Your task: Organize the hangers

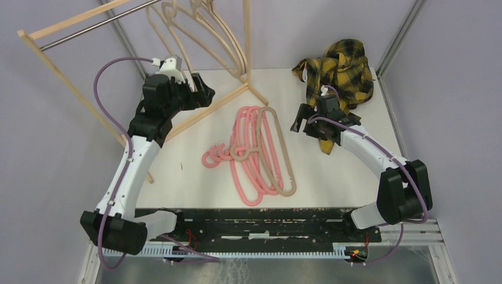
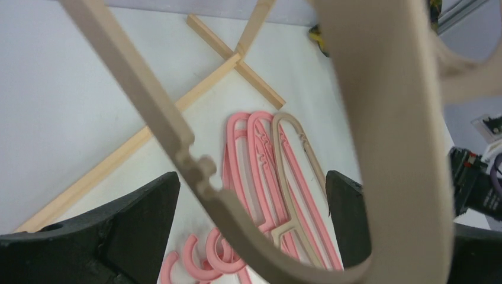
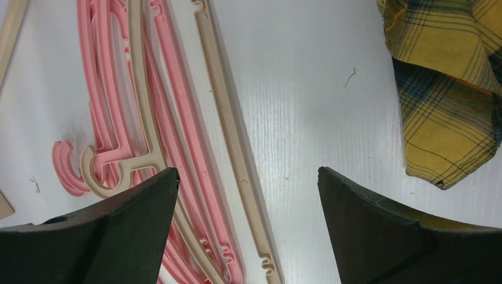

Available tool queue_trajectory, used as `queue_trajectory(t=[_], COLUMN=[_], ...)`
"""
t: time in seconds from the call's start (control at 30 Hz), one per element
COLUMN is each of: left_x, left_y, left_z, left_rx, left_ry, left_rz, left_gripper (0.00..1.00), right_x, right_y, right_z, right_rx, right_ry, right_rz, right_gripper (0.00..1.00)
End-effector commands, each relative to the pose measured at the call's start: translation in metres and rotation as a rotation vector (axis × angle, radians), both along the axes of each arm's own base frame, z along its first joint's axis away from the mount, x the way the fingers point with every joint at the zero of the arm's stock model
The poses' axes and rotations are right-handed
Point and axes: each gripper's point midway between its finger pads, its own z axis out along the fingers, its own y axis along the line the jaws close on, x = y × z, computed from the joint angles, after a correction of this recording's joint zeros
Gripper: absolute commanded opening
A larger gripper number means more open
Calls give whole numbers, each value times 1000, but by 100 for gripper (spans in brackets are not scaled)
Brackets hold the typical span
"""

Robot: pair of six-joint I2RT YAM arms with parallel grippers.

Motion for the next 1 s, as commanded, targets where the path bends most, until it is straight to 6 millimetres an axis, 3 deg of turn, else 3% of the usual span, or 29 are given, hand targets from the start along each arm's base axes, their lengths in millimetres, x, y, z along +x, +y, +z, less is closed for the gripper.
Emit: queue_trajectory(t=[0.0, 0.3, 0.6, 0.73, 0.97], left_x=[-31, -66, -84, -87, -91], left_y=[-6, -2, -1, 1, -1], left_z=[-6, -63, -108, -113, -118], left_rx=[7, -9, -22, -15, -21], left_ry=[-52, 31, 111, 113, 119], left_rz=[-80, -84, -85, -77, -92], left_gripper=[99, 99, 99, 99, 99], right_x=[8, 23, 38, 43, 49], right_y=[22, 102, 160, 167, 180], right_z=[15, 20, -21, -46, -71], right_rx=[17, -6, -7, -36, -28], right_ry=[-62, -62, 22, 58, 101], right_rz=[82, 262, 350, 343, 360], right_gripper=[95, 90, 79, 73, 58])
